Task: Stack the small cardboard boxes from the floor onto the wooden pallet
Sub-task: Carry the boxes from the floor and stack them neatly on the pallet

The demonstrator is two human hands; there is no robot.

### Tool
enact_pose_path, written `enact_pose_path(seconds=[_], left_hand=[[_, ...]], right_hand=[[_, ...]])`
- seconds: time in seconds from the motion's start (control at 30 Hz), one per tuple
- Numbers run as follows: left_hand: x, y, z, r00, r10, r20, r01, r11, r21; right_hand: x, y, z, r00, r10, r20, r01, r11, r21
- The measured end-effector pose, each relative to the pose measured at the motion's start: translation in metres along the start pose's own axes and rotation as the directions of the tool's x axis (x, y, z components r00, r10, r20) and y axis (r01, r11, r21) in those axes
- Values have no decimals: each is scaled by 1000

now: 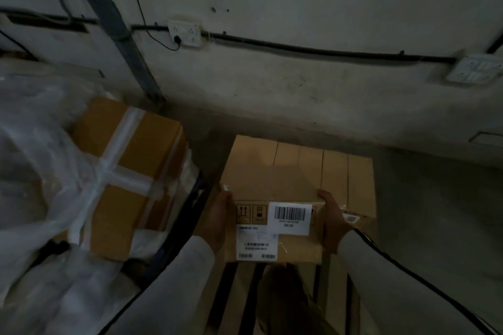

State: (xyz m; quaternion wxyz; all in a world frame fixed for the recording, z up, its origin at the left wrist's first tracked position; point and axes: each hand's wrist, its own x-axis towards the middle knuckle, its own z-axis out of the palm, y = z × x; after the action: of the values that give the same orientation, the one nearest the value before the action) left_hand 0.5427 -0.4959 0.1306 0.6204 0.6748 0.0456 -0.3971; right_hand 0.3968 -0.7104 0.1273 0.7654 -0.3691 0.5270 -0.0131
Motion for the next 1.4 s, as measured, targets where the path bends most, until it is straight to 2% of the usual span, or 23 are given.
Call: enact_pose_path(seconds=[0.07,0.2,0.3,0.5,0.6,0.7,0.73,0.97,1.2,1.3,1.4], left_hand=[[20,20,4,999,-31,25,32,999,-31],[96,61,12,995,-97,35,100,991,-86],[155,66,9,996,-83,14,84,993,-82],[264,38,-15,997,82,16,-82,997,-5],[319,9,-28,986,147,79,-145,989,-27],[362,-23,-37,980,187,73,-182,981,-63],[373,-35,-37,973,200,113,-192,978,-79],[394,-62,-12,923,266,279,-264,963,-45],[390,-92,-15,901,269,341,-301,953,44],[390,-101,-22,923,152,354,-197,976,95],[384,-105,-28,918,72,390,-106,992,67]], right_hand=[[15,-26,15,998,-27,52,28,1000,-6],[85,-82,46,996,-50,70,51,999,-12],[132,-96,61,994,-85,72,86,996,-11],[237,-72,83,959,-227,170,210,971,113],[293,-47,87,923,-325,206,296,941,162],[335,-19,85,899,-397,183,367,913,175],[344,-10,83,885,-427,182,398,900,177],[354,8,59,832,-554,20,546,826,137],[345,29,56,826,-561,-51,563,825,52],[345,37,61,829,-546,-123,556,828,73],[347,62,60,855,-496,-152,505,863,27]])
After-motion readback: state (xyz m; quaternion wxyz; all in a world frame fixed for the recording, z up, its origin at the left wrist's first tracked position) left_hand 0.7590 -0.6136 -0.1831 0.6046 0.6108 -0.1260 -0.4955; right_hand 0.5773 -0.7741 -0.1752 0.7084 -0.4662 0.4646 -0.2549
